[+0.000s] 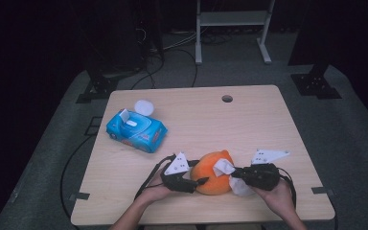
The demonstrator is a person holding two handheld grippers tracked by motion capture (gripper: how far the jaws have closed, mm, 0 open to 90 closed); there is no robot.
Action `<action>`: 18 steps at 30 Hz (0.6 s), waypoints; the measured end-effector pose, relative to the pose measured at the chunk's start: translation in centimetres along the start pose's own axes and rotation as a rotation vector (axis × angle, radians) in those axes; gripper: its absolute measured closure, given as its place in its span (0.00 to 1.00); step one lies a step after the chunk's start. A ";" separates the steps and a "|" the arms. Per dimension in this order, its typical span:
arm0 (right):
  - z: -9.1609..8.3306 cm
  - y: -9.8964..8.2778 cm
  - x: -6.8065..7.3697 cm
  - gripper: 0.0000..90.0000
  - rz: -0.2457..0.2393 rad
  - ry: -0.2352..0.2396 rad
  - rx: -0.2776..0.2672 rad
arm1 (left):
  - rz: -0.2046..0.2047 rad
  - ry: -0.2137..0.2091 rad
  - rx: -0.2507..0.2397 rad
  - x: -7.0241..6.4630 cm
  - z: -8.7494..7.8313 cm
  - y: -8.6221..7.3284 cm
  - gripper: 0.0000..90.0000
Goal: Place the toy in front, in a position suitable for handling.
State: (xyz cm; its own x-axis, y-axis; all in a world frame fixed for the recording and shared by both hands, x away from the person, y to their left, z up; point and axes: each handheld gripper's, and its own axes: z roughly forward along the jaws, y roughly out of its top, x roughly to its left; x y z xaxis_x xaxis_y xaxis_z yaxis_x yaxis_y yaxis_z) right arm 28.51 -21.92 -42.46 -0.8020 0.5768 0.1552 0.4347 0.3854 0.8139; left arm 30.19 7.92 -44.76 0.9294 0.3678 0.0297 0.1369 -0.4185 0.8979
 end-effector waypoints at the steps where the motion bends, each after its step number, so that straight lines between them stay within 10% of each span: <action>1: -0.1 -0.1 -0.3 0.95 0.014 -0.001 0.002 | 0.007 0.001 0.001 -0.1 0.0 0.0 0.39; 7: -0.4 1.0 0.0 0.95 0.011 0.010 -0.092 | 0.053 -0.010 -0.014 -0.5 0.2 0.0 0.39; 14: -0.3 -0.6 -1.3 0.95 0.054 -0.028 -0.034 | 0.070 -0.012 -0.011 -0.5 0.1 0.0 0.39; 18: -1.0 0.6 -0.6 0.94 0.022 -0.031 -0.131 | 0.088 -0.019 -0.019 -0.7 0.1 0.0 0.39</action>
State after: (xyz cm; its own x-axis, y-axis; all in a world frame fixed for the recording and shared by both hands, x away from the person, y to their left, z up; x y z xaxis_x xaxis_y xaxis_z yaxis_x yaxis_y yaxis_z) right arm 28.83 -22.72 -41.47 -0.7786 0.6072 0.1583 0.3933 0.2757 0.8771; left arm 29.63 7.54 -44.82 0.9439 0.3143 0.1008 0.0480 -0.4329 0.9002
